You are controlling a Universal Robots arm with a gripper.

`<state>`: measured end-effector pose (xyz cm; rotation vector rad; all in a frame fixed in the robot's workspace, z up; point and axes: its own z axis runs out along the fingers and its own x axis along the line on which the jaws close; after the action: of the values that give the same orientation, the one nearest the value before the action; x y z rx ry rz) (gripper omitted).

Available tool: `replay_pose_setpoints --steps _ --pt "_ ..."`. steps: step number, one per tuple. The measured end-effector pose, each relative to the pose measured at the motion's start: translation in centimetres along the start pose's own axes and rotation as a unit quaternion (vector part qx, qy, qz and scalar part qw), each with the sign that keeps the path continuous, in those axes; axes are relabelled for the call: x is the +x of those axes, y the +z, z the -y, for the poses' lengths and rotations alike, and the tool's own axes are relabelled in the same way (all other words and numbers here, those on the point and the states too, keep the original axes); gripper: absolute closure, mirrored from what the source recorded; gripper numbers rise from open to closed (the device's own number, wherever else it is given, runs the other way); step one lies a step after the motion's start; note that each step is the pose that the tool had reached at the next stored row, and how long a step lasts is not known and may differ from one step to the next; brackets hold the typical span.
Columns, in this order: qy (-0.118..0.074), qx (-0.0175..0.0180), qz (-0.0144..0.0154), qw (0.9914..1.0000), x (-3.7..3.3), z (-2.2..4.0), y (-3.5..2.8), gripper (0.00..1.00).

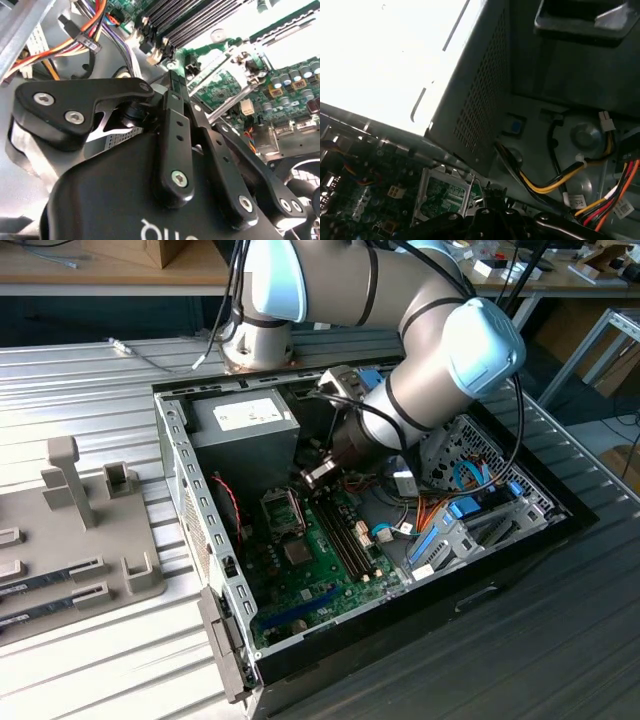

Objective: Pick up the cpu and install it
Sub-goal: 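Install the first cpu locking lever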

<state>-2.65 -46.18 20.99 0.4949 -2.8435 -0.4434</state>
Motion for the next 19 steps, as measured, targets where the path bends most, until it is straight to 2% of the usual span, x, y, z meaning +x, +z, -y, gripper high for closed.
replay_pose_setpoints --steps 2,4,5,6,9,10,11,12,13,14,15,19 --pt "0.005 0.0161 -0.0051 0.99985 -0.03 -0.07 0.02 0.89" --pt "0.010 0.0336 -0.0106 0.99933 -0.07 -0.16 0.04 0.89" --pt "0.012 0.0407 -0.0130 0.99902 -0.07 -0.17 0.04 0.89" --pt "0.013 0.0445 -0.0142 0.99882 -0.08 -0.18 0.05 0.89" --pt "0.013 0.0464 -0.0147 0.99873 -0.08 -0.18 0.05 0.89" --pt "0.013 0.0476 -0.0128 0.99870 -0.07 -0.18 0.05 0.89" --pt "0.011 0.0522 -0.0034 0.99857 -0.07 -0.18 0.06 0.89" --pt "0.010 0.0547 0.0021 0.99845 -0.07 -0.18 0.08 0.89" --pt "0.008 0.0581 0.0091 0.99824 -0.06 -0.18 0.09 0.89" --pt "0.007 0.0602 0.0140 0.99806 -0.05 -0.18 0.10 0.89" --pt "0.007 0.0605 0.0151 0.99803 -0.06 -0.17 0.11 0.89" --pt "0.007 0.0607 0.0155 0.99801 -0.01 -0.19 0.11 0.89"
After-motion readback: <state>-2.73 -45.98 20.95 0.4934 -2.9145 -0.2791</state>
